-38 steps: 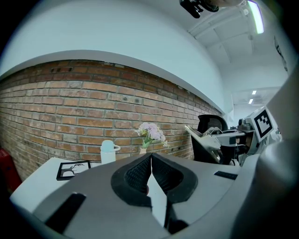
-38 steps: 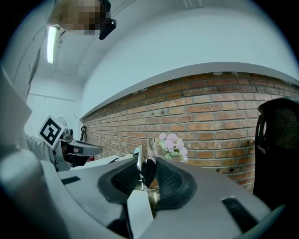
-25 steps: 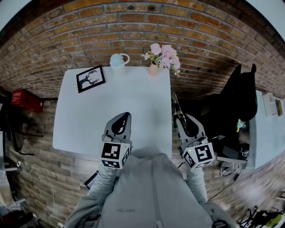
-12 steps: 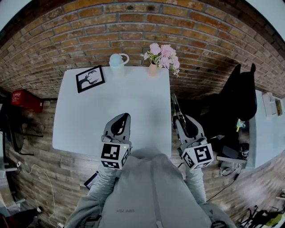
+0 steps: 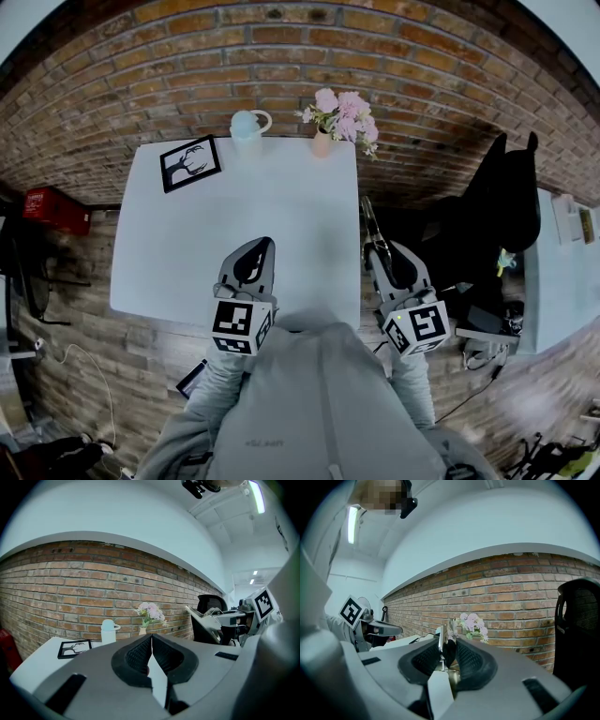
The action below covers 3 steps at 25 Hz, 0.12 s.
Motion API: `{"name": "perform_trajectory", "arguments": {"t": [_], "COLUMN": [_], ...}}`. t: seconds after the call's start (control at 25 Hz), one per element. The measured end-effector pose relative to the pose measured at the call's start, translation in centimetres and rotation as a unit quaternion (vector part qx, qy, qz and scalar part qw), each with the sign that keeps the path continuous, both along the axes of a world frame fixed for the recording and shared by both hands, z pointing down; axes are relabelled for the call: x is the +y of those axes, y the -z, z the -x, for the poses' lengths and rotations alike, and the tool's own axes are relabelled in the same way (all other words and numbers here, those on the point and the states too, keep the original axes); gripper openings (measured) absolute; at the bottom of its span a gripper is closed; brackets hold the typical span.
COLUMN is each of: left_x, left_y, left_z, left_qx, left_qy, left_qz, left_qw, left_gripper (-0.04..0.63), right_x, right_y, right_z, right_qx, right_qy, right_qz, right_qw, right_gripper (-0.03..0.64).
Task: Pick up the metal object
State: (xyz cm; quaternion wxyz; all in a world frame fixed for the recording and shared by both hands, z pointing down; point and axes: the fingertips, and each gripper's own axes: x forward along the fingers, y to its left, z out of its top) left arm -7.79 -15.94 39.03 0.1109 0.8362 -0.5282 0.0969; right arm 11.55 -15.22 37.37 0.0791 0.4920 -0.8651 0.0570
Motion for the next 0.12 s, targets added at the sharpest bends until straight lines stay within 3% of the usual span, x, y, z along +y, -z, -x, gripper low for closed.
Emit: {"name": "perform_trajectory", "arguments": {"t": [0.12], "left_x": [0.22], "left_y": [-0.11], "left_z": [0.1], "left_qx": [0.0], "left_qy": [0.001], "left_qz": [0.001], "left_qw": [1.0], "left_gripper": [0.028], "right_x": [0.09], "right_y": [-0.03], "right_z": [0.05], "right_qx": [0.0], "right_qy": [0.0], "right_qz": [0.0], "right_qw": [1.0], "right_gripper": [0.106]}}
